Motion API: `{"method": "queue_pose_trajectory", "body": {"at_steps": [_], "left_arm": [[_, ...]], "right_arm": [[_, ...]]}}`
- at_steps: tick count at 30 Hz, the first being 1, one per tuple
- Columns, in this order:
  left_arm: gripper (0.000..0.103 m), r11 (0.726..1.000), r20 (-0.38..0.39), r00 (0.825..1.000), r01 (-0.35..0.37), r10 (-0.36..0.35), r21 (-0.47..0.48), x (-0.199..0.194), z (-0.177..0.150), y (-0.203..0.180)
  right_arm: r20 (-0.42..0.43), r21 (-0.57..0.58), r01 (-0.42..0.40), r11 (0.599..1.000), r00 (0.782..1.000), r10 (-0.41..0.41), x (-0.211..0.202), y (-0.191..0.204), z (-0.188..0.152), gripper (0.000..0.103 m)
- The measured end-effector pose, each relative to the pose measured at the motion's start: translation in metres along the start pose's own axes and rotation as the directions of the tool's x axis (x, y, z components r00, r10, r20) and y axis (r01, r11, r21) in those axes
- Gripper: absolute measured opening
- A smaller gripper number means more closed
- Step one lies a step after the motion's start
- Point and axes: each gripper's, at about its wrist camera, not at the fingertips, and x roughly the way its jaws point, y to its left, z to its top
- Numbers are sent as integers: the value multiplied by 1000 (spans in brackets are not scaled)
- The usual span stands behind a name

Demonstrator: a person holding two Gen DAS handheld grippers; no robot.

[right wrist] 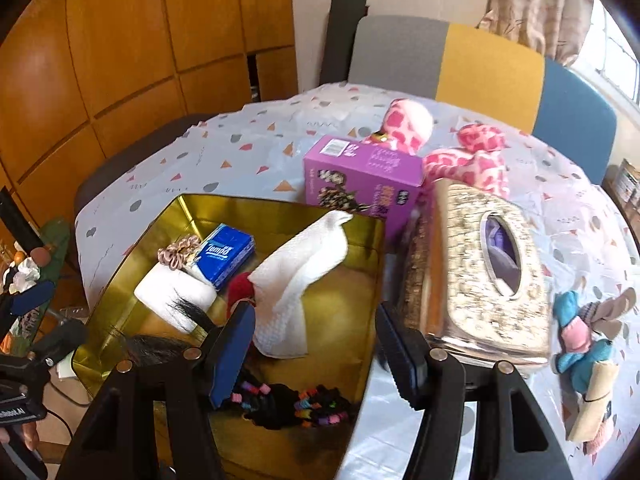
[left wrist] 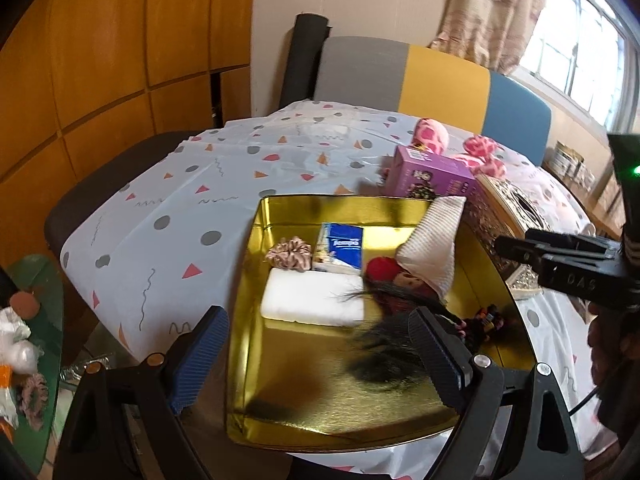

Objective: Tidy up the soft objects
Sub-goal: 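Move both tools back toward the plush pile on the cloth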

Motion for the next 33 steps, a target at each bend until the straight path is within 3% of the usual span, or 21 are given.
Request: {"method": "queue_pose_trajectory", "body": {"at_steps": [12,22,28,33], "left_arm": [[92,995,-8,1000,25,-24,95,-1,-2,-32],[92,984,-26,997,72,-69,160,0,-4,-62],[93,973,-32,994,108,-104,205,-2,-3,-85],[95,957,-44,990,140,-133,254,-2,0,-111]], "right_arm": [[83,89,61,994,994,-68,-40,-48,-11,63],[97,225,216,950,965,-242,-71,-134,-32,63],[47,373,358,856,914,-403,-91,-215,-61,63],[-37,534,465,707,848,-529,-106,-288,-105,63]]}}
